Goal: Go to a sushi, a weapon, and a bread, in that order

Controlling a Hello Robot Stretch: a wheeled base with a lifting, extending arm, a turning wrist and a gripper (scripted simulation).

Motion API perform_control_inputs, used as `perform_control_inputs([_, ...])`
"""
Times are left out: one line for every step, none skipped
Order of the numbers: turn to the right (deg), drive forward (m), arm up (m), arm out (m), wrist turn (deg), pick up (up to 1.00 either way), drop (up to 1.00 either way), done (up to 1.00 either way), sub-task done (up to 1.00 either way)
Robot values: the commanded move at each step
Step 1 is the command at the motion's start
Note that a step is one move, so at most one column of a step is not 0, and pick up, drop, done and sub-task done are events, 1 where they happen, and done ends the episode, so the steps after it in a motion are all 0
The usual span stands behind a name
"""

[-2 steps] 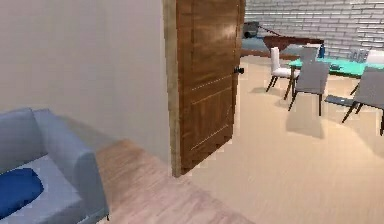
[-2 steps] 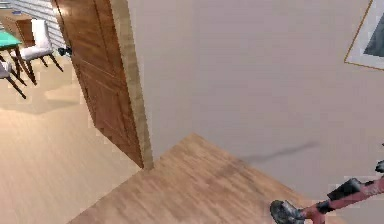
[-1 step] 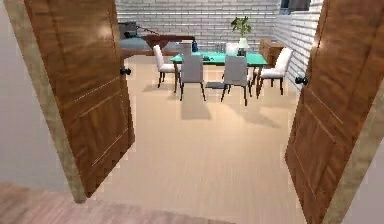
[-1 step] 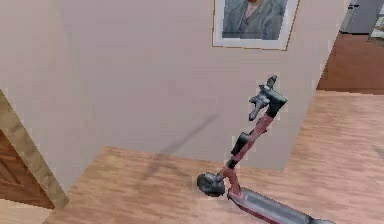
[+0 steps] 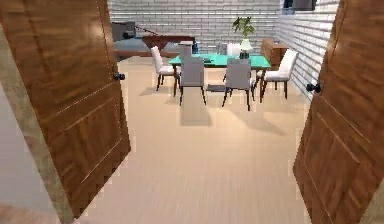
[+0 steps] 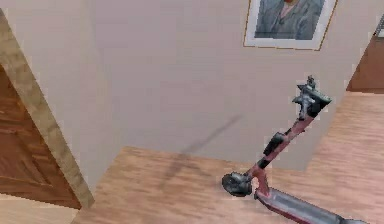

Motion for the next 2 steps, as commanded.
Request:
perform_control_inputs([0.0, 1.0, 0.0, 0.0, 0.0, 0.0, 0.0, 0.0, 0.0])
perform_control_inputs([0.0, 1.0, 0.0, 0.0, 0.0, 0.0, 0.0, 0.0, 0.0])
